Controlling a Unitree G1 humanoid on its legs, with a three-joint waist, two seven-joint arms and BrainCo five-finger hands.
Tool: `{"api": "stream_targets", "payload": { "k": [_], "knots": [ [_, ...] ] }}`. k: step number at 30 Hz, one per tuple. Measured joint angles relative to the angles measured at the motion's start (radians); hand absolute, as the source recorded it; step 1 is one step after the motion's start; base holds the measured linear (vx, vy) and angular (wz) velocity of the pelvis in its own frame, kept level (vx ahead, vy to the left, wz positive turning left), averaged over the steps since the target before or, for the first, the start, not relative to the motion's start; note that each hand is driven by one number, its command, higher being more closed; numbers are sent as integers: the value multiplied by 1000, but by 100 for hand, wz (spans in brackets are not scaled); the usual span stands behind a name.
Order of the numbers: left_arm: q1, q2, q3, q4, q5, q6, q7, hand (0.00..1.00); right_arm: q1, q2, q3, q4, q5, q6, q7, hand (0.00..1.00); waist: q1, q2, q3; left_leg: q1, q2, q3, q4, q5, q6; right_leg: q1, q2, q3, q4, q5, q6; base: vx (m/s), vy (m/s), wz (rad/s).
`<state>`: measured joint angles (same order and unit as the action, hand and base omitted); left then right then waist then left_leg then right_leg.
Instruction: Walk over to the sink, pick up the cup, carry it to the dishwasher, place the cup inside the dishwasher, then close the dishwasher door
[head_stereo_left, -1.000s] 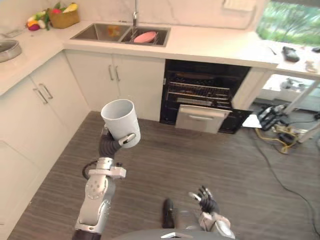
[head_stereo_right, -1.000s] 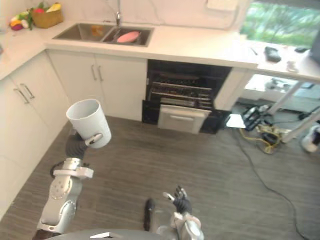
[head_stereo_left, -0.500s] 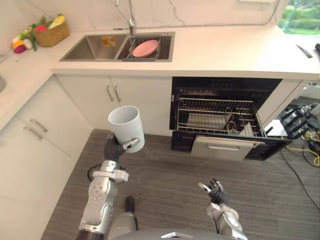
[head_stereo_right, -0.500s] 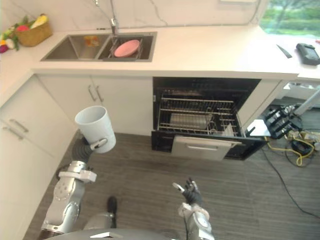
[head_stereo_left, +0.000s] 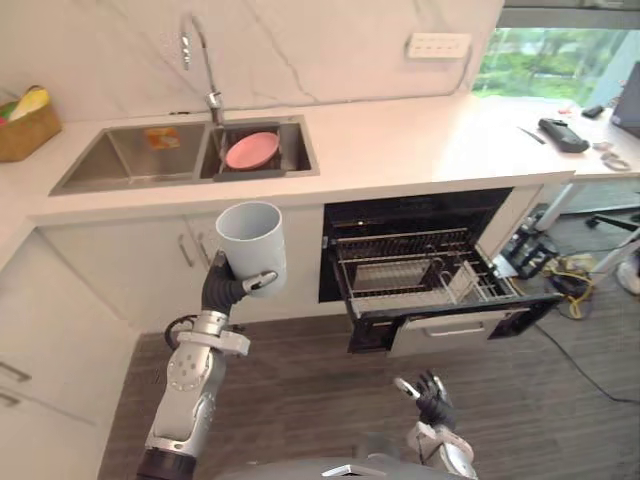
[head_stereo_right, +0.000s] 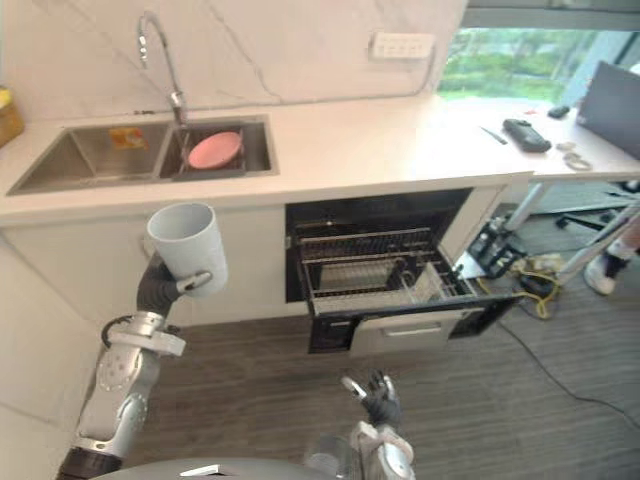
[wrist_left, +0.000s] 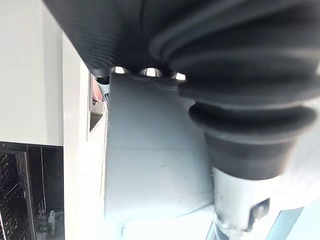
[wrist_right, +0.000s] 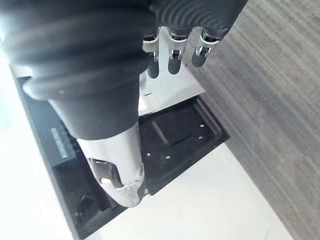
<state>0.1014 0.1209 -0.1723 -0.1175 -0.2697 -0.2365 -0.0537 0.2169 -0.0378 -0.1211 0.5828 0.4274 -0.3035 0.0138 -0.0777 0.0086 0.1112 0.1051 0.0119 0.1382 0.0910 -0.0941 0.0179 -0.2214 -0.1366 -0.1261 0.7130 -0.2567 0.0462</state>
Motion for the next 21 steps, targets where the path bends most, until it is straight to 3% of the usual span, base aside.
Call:
{"api": "stream_targets", "payload": {
  "k": [2, 3, 4, 7, 9, 11, 12, 13, 14, 16, 19, 20, 21],
  "knots": [
    [10, 1, -8, -4, 11, 0, -1, 100, 15, 2, 2, -104, -17, -20, -1, 0, -10, -9, 9, 20, 5, 1, -9, -18, -19, -26, 33, -24, -191, 61, 13, 204, -125, 5],
    [20, 9, -8, -15, 19, -1, -1, 100, 19, 7, 10, -148, -32, -35, -1, 0, -13, -31, 8, 34, -12, 1, -4, -33, -26, -28, 28, -26, -287, 139, 11, 255, -175, 11],
    [27, 24, -7, -33, 23, -7, -1, 100, 21, 8, 28, -206, -42, -64, -2, 0, -16, -81, 10, 66, -45, -10, 0, -59, -43, -27, 3, -28, -311, 238, -69, 282, -202, 9],
    [23, -21, -53, -37, 39, -13, 10, 100, -6, -29, 42, -341, -40, -128, -3, 0, -11, 11, 11, 49, 23, -27, 61, -117, -58, -6, 52, -79, -331, 189, -69, 300, -178, 16],
    [12, -34, -76, -37, 39, -13, 26, 100, -24, -24, 50, -428, -38, -179, -18, 0, -12, 31, 12, 49, 52, -21, 96, -134, -69, 13, 74, -95, -331, 146, -83, 262, -134, 20],
    [-2, -58, -80, -40, 40, -13, 39, 100, -28, -8, 73, -579, -9, -235, -24, 0, -12, 20, 23, -59, 93, 6, 414, -140, -84, 80, 78, -112, -344, 110, -92, 224, -161, 29],
    [4, -74, -81, -51, 40, -13, 53, 100, -20, -10, 83, -678, 1, -267, -22, 0, 2, 26, 28, -160, 140, 1, 669, -88, -86, 125, 101, -107, -360, 97, -99, 235, -154, -8],
    [15, -80, -78, -59, 38, -14, 64, 100, -23, -10, 81, -745, 1, -305, -18, 0, 25, 35, 29, -244, 193, -2, 855, -93, -94, 162, 127, -101, -370, 82, -104, 259, -119, -29],
    [19, -80, -75, -58, 37, -13, 68, 100, -28, -11, 77, -763, 1, -320, -16, 0, 30, 41, 24, -267, 207, 3, 901, -98, -90, 179, 132, -99, -374, 75, -103, 359, -37, -47],
    [28, -78, -61, -57, 36, -13, 70, 100, -44, -11, 66, -773, 1, -359, -11, 0, 41, 43, 11, -282, 220, 33, 871, -133, -70, 213, 129, -73, -387, 68, -106, 351, 23, -50],
    [28, -84, -59, -44, 37, -11, 69, 100, -67, -12, 35, -764, 8, -343, -16, 0, 44, 41, 9, -244, 191, 49, 518, -138, -52, 216, 84, -13, -374, 69, -73, 320, 131, -57],
    [27, -87, -62, -33, 37, -6, 69, 100, -69, -14, 32, -764, 9, -326, -20, 0, 42, 42, 8, -215, 169, 17, 341, -80, -54, 212, 63, 10, -368, 65, -55, 294, 206, -43],
    [27, -92, -63, -29, 37, 1, 69, 100, -71, -24, 29, -765, 8, -306, -24, 0, 41, 63, -6, -189, 162, -38, 207, 83, -58, 203, 58, 34, -356, 50, -26, 281, 212, -47]
  ]
}}
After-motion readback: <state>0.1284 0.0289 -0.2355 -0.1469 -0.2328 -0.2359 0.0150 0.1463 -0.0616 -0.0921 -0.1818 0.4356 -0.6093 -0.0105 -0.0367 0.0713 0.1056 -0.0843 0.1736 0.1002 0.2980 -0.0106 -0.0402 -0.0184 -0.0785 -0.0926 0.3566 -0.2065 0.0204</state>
